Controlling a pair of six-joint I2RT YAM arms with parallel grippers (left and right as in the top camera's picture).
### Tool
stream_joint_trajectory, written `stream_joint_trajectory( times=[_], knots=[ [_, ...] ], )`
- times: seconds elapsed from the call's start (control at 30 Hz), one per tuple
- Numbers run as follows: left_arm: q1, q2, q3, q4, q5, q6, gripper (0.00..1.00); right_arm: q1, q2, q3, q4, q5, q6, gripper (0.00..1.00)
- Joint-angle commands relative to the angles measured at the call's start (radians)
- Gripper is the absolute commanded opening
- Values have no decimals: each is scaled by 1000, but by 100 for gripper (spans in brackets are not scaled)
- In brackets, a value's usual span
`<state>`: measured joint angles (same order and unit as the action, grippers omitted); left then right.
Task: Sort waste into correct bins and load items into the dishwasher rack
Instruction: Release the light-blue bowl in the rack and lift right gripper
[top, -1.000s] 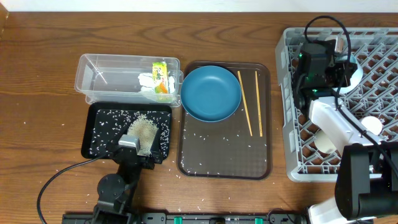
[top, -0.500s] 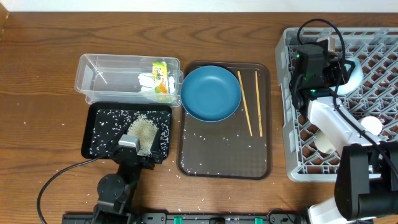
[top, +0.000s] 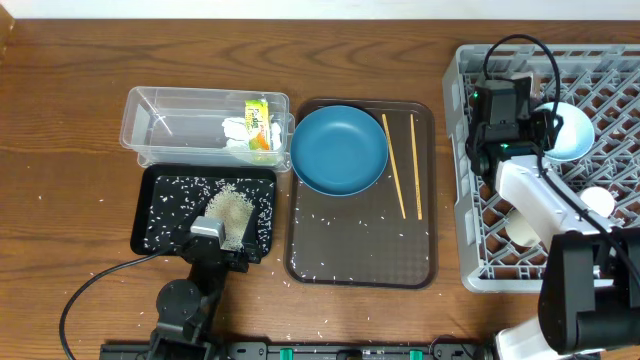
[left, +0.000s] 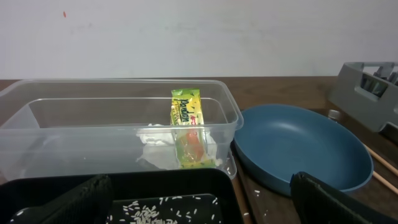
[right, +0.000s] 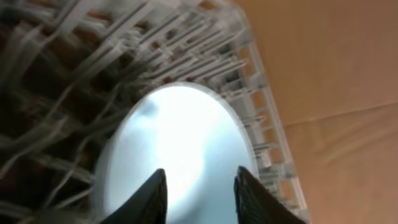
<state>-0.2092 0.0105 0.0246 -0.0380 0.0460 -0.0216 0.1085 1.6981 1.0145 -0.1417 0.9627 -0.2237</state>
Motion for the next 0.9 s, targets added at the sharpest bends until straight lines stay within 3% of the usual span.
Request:
stream_joint_trajectory(
  times=[0.0, 0.13, 0.3, 0.57, 0.87],
  knots=[
    [7, -5, -21, -28, -13, 14, 93, -22, -93, 6, -40, -212, 196, 38],
    [7, -5, -21, -28, -13, 14, 93, -102, -204, 7, -100, -548, 373, 45],
    [7, -5, -21, -28, -13, 14, 93, -248, -338, 7, -163, -930, 489, 51],
    [7, -5, -21, -28, -13, 14, 93, -460, -349, 6, -279, -997, 542, 56],
    [7, -5, -21, -28, -13, 14, 93, -682, -244, 6, -294, -1246, 554, 46]
  ],
)
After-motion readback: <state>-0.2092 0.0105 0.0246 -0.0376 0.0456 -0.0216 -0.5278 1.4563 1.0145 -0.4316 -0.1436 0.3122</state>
